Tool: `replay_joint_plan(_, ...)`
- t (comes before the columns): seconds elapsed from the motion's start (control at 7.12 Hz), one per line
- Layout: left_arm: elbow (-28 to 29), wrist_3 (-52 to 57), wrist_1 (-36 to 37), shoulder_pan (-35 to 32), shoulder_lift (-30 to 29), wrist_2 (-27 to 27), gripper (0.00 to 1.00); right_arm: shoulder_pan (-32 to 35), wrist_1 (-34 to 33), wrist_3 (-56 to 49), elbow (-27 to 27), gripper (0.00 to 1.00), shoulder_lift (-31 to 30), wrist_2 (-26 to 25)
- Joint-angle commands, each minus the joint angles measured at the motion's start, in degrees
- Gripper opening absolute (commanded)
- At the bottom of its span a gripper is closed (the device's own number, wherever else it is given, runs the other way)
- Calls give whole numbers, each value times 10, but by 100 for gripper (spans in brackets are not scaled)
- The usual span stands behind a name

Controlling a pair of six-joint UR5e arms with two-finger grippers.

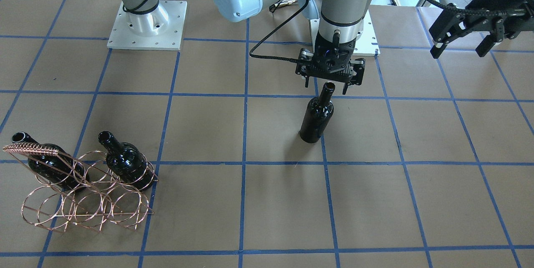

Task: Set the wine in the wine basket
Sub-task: 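Lower the right gripper around the bottle neck and close it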

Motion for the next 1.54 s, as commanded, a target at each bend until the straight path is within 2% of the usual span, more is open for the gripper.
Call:
replay_joint_plan(0.0,-1,1,-2,29,0,-8,100,0,-13,-5,2,67,2,-6)
replay_joint_plan(0.28,-3,3,-3,45,-1,-9,100,1,-13,-16,7,52,1,-5)
replay_joint_plan(0.56,-4,3,-5,45,-1,-7,100,2,-34,-22,14,48,1,-4)
replay_joint_plan(0.7,-4,3,-5,45,-1,-7,100,2,-31,-16,15,39,-1,-5)
replay_joint_plan(0.84,-5,3,-7,44,-1,-8,100,2,-27,-21,19,23,-6,0)
replay_joint_plan(0.98,-4,3,-8,40,0,-7,100,2,-27,-30,25,18,-7,-2)
replay_joint_plan(1.26,-4,-5,-12,29,3,-8,100,2,-25,-32,27,17,-16,-6)
replay_joint_plan(1.4,-4,-7,-12,15,5,-5,100,0,-2,-38,28,15,-25,-16)
